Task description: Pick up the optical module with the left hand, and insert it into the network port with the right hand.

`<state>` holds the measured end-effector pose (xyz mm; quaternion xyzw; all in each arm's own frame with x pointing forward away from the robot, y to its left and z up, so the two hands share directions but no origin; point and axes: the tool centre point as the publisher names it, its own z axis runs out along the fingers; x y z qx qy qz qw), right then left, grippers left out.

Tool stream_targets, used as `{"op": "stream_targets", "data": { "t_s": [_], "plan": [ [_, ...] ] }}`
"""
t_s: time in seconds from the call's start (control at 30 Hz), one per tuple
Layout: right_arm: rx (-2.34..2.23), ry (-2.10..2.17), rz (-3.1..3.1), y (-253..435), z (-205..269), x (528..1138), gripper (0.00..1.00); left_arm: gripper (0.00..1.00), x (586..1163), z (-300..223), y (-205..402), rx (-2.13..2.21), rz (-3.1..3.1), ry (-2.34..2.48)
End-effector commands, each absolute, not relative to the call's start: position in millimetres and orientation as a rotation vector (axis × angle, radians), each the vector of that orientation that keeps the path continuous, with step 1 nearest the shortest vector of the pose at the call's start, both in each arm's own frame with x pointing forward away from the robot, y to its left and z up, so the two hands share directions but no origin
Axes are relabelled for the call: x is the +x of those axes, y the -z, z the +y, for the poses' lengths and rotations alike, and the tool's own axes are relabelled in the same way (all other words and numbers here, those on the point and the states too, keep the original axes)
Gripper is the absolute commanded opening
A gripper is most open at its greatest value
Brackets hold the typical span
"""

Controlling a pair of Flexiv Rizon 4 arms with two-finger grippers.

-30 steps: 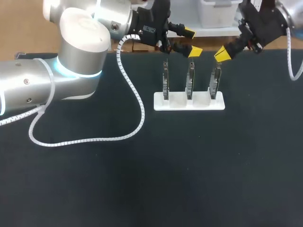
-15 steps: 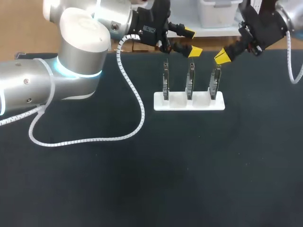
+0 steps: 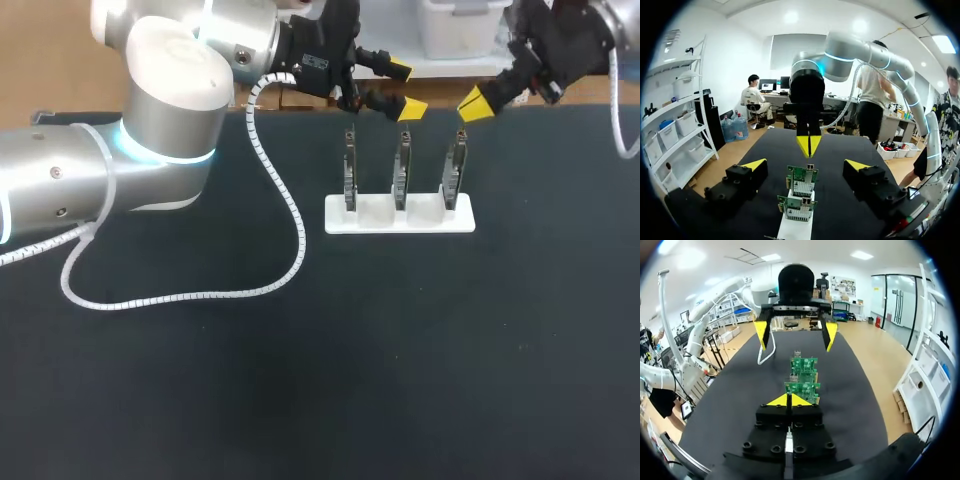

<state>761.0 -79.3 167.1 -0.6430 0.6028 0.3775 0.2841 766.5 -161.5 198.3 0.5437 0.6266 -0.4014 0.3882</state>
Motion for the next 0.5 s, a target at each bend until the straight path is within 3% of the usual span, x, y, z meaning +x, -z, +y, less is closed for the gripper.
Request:
{"op": "stream_targets", "data": {
  "t_s": [0.03,0.5],
  "plan": [
    [-1.722,-0.979,1.629,-178.2,-83.0,755.0,1.0,1.0,766.1,-161.8,-198.3,1.383,1.595,1.018],
    [-1.731,-0.948,1.65,-191.3,-91.1,751.9,1.0,1.0,766.1,-161.8,-198.3,1.383,1.595,1.018]
  ]
}}
